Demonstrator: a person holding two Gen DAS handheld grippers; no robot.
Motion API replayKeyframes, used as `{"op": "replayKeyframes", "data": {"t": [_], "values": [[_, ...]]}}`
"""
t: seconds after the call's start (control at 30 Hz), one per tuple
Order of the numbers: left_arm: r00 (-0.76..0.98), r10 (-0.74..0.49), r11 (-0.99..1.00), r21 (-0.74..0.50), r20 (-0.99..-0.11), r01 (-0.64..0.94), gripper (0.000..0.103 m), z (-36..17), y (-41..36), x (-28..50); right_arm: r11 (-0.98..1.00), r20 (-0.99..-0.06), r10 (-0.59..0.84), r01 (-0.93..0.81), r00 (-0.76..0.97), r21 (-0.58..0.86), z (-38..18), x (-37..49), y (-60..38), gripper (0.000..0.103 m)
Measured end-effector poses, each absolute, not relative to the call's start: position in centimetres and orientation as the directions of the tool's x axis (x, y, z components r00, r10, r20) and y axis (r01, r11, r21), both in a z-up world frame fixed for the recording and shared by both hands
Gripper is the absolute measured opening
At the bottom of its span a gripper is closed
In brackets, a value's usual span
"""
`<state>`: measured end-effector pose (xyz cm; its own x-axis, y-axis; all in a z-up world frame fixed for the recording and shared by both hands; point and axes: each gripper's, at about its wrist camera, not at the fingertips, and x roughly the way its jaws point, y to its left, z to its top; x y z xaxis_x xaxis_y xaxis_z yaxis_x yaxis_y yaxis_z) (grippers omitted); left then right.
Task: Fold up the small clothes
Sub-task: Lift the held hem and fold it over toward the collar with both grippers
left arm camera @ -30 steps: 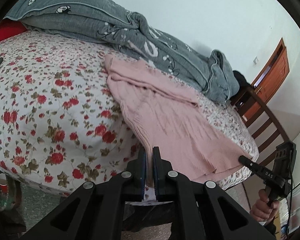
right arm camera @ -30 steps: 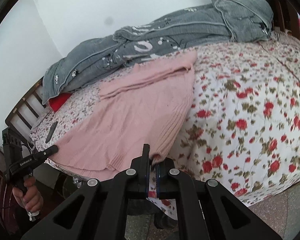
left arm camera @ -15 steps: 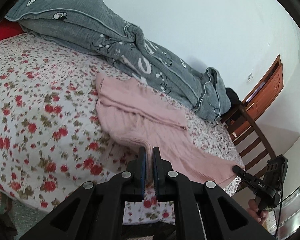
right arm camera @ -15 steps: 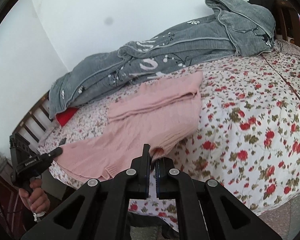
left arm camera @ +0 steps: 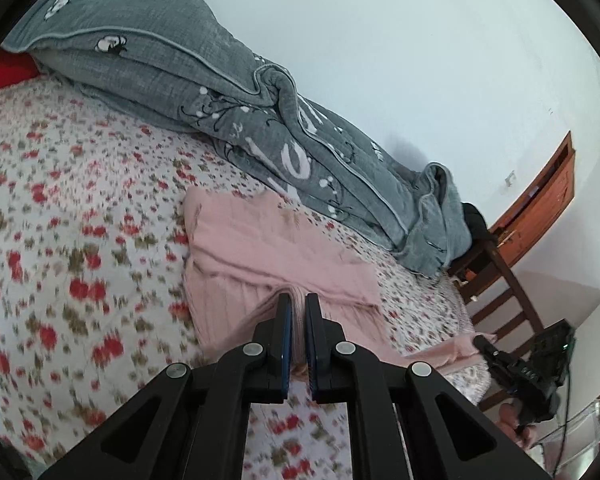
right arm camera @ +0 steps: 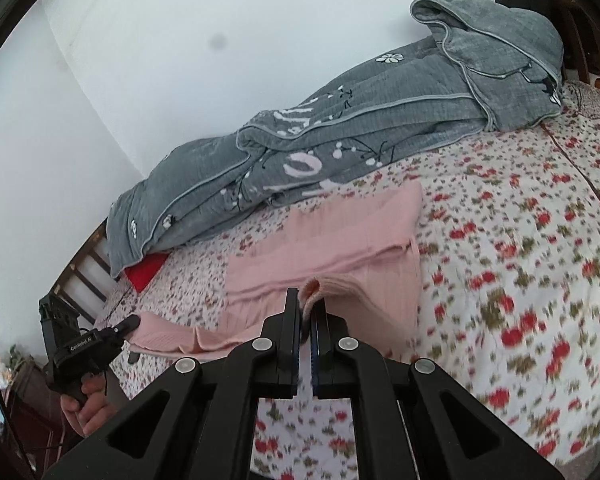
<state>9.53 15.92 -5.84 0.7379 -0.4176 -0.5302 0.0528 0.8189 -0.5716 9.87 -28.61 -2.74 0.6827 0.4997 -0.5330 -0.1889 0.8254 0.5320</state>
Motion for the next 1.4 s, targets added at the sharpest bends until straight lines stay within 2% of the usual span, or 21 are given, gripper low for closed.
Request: {"op": "replayKeyframes", "data": {"t": [0.53,1.03,1.13,1.2,1.27,1.3,1.33,1.4], "values": [[0.714,-0.348,0.858,-0.514,-0.607,-0.018,0.007,-7.7,16.2,20.6,0.816,-0.541,0.500,-0.158,0.676,0.557,-4.3,21.4,-27.8,0.004],[0.641,-0.351,0.839,-0.534,-0.682,-0.108,0.007,-13.7,16.8,33.6,0.823,-0.640,0.498,-0.088,0.586,0.561,-11.4,35.4,-25.8,0.005],[0.616,-0.351,0.843,-0.524,-0.705,-0.119,0.013,-14.6,16.8,35.3,0.828,-0.663,0.477,-0.043,0.577,0.559,-13.0,37.5,-26.1,0.014],[0.628,-0.329,0.861,-0.498,-0.706,-0.108,0.035,-14.3,16.9,35.7,0.836,-0.676,0.468,-0.035,0.569,0.548,-13.4,38.2,-26.5,0.015],[0.648,-0.320,0.871,-0.484,-0.691,-0.087,0.046,-13.9,16.9,35.6,0.849,-0.674,0.451,-0.050,0.585,0.526,-13.1,38.2,-27.0,0.031],[0.652,-0.321,0.875,-0.479,-0.687,-0.074,0.046,-13.7,16.8,35.5,0.862,-0.673,0.434,-0.057,0.599,0.504,-12.8,38.1,-27.2,0.042],[0.648,-0.323,0.878,-0.473,-0.689,-0.065,0.046,-13.6,16.7,35.6,0.874,-0.670,0.416,-0.066,0.615,0.482,-12.6,38.0,-27.2,0.046],[0.634,-0.328,0.885,-0.462,-0.700,-0.053,0.046,-13.7,16.3,35.9,0.893,-0.678,0.392,-0.078,0.622,0.444,-12.5,38.0,-27.0,0.046]]}}
